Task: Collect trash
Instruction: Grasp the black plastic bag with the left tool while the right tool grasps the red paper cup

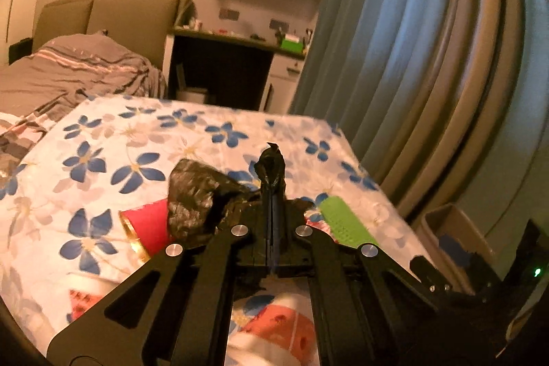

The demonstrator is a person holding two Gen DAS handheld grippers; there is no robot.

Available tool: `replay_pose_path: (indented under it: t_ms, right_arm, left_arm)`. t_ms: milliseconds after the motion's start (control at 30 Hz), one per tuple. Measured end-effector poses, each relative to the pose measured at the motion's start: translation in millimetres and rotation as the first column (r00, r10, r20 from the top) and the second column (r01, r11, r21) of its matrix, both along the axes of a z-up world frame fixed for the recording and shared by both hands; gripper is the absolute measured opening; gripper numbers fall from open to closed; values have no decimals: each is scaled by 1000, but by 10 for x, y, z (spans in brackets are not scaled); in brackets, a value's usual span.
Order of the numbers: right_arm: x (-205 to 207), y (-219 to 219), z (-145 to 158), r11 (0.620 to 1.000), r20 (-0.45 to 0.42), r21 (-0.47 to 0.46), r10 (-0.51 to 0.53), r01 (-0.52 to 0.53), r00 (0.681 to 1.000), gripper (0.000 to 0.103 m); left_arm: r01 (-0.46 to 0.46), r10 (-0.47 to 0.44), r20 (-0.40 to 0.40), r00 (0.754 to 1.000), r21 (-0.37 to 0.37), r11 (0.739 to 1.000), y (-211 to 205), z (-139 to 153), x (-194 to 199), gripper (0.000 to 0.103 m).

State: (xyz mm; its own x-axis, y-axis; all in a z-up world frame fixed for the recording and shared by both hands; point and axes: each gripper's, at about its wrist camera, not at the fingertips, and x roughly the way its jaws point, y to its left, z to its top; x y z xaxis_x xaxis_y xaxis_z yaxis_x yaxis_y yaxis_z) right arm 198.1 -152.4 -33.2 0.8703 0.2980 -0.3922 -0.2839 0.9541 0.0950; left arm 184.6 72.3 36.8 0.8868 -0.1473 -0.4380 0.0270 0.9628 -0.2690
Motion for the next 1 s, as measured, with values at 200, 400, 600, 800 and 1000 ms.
replay_pose_path:
  t_ms: [200, 400, 600, 800, 1000]
  right_arm:
    - [-457, -216, 22, 1000, 19, 4, -29, 29, 999, 81]
    - [-807, -418, -171, 999, -29, -26, -43, 42, 999, 75]
    - [-889, -287, -415, 998, -84, -64, 17, -22, 996, 65]
    - [-843, -99, -532, 990, -111, -105, 83, -95, 990, 60]
    - [-909, -144, -560, 988, -114, -105, 102, -115, 988, 60]
  left_arm:
    - [0, 1, 50, 999, -36, 999, 38, 198, -266, 0]
    - [25, -21, 99, 995, -42, 999, -47, 346, -497, 0]
    - [43, -38, 125, 991, -37, 998, -193, 422, -720, 0]
    - [46, -42, 115, 992, -32, 998, -264, 392, -826, 0]
    - [46, -42, 104, 994, -38, 998, -256, 347, -823, 0]
